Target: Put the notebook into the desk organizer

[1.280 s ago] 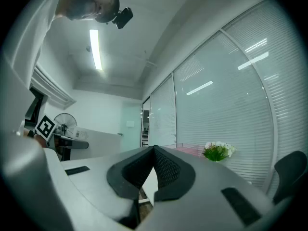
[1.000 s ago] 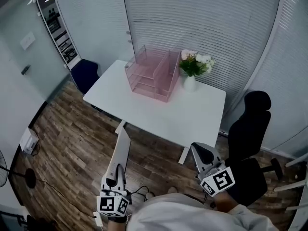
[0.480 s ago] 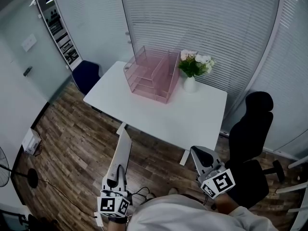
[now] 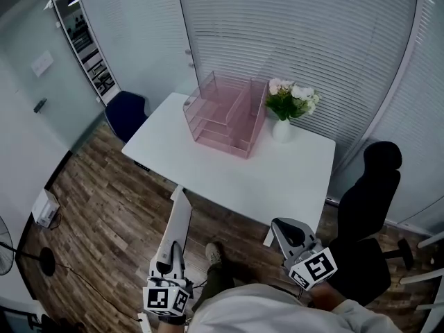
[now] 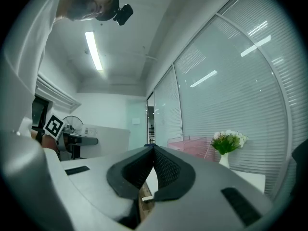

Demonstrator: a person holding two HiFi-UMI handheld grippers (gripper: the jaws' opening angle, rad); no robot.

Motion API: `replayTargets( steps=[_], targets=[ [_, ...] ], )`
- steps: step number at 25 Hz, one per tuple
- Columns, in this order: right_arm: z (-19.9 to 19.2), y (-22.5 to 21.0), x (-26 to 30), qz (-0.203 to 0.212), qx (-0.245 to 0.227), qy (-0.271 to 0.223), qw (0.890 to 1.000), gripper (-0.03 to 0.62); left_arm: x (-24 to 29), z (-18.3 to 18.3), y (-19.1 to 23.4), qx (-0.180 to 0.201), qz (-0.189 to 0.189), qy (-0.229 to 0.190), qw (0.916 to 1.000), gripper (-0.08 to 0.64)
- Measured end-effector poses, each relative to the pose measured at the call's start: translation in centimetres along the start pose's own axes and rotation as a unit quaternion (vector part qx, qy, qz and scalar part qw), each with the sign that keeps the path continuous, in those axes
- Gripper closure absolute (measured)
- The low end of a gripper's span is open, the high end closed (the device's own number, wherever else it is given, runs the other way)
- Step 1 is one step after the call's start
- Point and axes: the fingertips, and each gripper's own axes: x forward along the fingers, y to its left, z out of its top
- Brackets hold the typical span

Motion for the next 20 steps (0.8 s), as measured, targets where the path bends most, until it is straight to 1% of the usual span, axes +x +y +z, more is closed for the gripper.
replayTargets(
  steps=[3,6,9,14,18,20],
  targets=[
    [-0.5,-0.9,3.0,-0.009,-0.011,0.009,1.000,0.580,3.7,-0.5,2.5,-0.013,-0.009,-0.002,0.9999,0.546],
    [-0.9,-2.5,6.7,-0.030,-0.014,0.022,0.999,0.581,8.3,-0.7,4.9,-0.027,-0.027,0.002,0.9992,0.546],
    [-0.8,-4.0,11.4,-0.050,-0.010,0.029,0.998,0.581,13.0,-0.1,7.7,-0.028,-0.050,0.005,0.9983,0.546],
    [0.1,-5.6,19.5,-0.069,-0.009,0.034,0.997,0.581,20.5,1.4,12.7,-0.028,-0.081,0.013,0.9962,0.546],
    [0.3,-6.8,24.1,-0.094,-0.006,0.041,0.995,0.580,25.3,2.8,15.7,-0.025,-0.108,0.017,0.9937,0.546],
    [0.0,-7.0,25.9,-0.104,-0.001,0.044,0.994,0.581,27.4,3.5,16.7,-0.018,-0.122,0.017,0.9922,0.546]
  ],
)
